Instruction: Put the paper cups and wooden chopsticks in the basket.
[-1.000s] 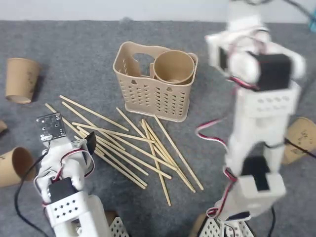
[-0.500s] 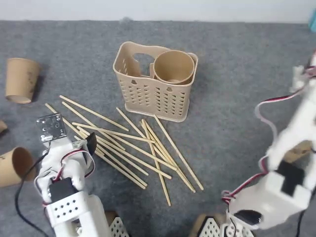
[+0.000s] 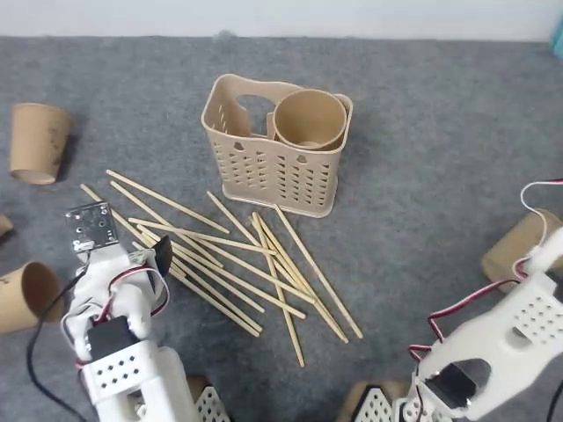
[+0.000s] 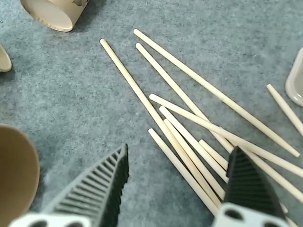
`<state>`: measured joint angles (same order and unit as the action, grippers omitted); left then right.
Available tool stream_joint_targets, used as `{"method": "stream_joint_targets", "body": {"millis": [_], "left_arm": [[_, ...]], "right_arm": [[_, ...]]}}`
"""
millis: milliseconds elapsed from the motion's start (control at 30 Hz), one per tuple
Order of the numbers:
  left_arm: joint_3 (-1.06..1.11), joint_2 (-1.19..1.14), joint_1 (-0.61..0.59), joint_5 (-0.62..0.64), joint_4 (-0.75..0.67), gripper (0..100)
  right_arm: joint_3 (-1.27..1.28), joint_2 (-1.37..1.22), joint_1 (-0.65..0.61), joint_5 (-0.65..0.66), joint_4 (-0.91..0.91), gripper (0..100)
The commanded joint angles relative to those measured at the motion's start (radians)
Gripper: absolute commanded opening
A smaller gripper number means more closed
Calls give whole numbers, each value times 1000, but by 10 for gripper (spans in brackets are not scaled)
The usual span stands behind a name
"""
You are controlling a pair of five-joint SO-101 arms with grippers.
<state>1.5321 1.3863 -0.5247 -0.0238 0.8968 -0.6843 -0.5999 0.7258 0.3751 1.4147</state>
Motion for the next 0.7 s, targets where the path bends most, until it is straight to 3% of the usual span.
{"method": "stream_joint_targets", "body": {"millis": [0, 200, 333, 533, 667], "left_arm": [[-4, 14, -3, -6, -15, 316], [-4, 14, -2, -6, -15, 314], [-4, 14, -2, -6, -15, 232], [-4, 14, -3, -6, -17, 64], [-4, 14, -3, -8, -18, 47]], "right_arm": [[-2, 8, 31, 17, -18, 9], [0, -41, 8, 147, 209, 9], [0, -45, -28, 178, 361, 9], [57, 41, -41, 183, 386, 9], [207, 143, -77, 216, 386, 9]]}}
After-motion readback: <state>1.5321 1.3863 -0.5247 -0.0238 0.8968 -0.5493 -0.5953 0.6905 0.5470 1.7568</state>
